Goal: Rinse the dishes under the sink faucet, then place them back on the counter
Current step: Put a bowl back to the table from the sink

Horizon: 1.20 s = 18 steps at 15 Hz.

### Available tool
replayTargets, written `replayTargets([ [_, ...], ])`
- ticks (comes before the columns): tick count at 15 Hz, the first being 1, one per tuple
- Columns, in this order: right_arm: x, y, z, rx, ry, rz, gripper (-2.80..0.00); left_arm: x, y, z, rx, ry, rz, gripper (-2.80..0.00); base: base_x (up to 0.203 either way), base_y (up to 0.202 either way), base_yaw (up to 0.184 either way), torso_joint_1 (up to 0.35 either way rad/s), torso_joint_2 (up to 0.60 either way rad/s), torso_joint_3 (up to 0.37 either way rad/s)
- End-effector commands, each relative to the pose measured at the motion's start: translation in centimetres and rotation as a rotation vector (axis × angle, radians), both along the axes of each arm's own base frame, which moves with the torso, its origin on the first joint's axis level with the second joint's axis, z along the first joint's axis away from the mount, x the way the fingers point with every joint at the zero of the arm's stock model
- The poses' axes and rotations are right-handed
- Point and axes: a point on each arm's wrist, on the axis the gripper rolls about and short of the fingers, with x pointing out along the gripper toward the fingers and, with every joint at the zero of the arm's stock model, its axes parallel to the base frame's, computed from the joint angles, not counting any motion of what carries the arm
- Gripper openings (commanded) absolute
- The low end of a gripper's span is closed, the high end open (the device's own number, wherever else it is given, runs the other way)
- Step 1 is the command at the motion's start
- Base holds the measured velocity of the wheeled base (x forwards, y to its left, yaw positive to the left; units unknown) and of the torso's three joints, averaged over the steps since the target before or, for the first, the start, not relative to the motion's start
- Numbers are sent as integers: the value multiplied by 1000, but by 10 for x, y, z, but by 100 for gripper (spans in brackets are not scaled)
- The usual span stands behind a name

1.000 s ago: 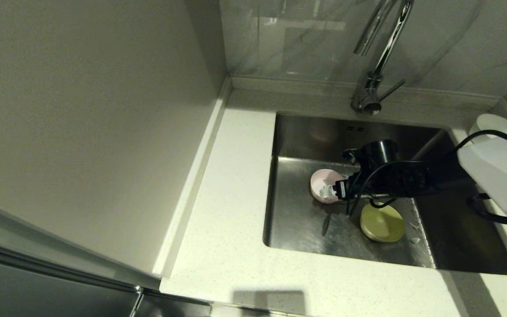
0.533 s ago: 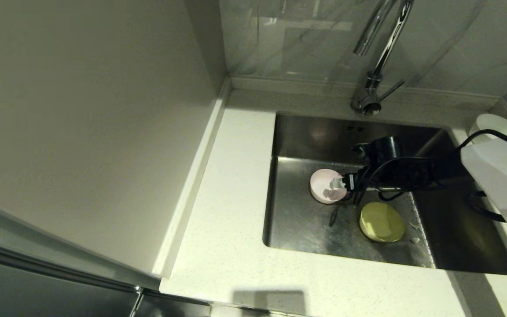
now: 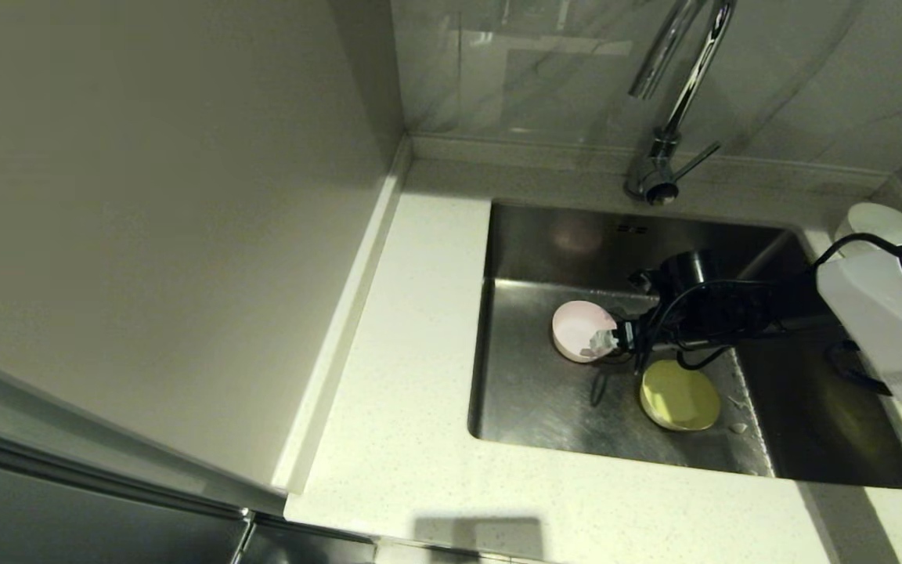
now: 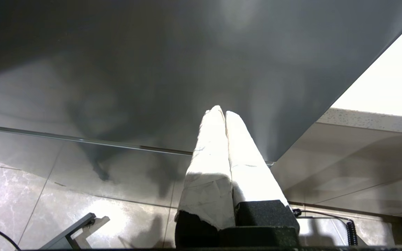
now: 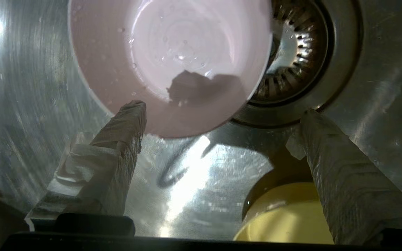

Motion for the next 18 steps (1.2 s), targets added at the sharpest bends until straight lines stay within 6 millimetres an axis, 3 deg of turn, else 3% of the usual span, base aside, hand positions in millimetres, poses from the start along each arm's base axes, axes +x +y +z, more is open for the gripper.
replayTargets([
  [1, 13, 1, -10, 5, -11, -5, 0, 0, 0, 0, 0, -2, 0, -280, 0, 0, 0, 0, 0, 0],
  [4, 25, 0, -10, 8, -48, -16, 0, 0, 0, 0, 0, -2, 0, -280, 0, 0, 0, 0, 0, 0],
  [18, 25, 2, -18, 1, -34, -2, 0, 0, 0, 0, 0, -2, 0, -280, 0, 0, 0, 0, 0, 0],
])
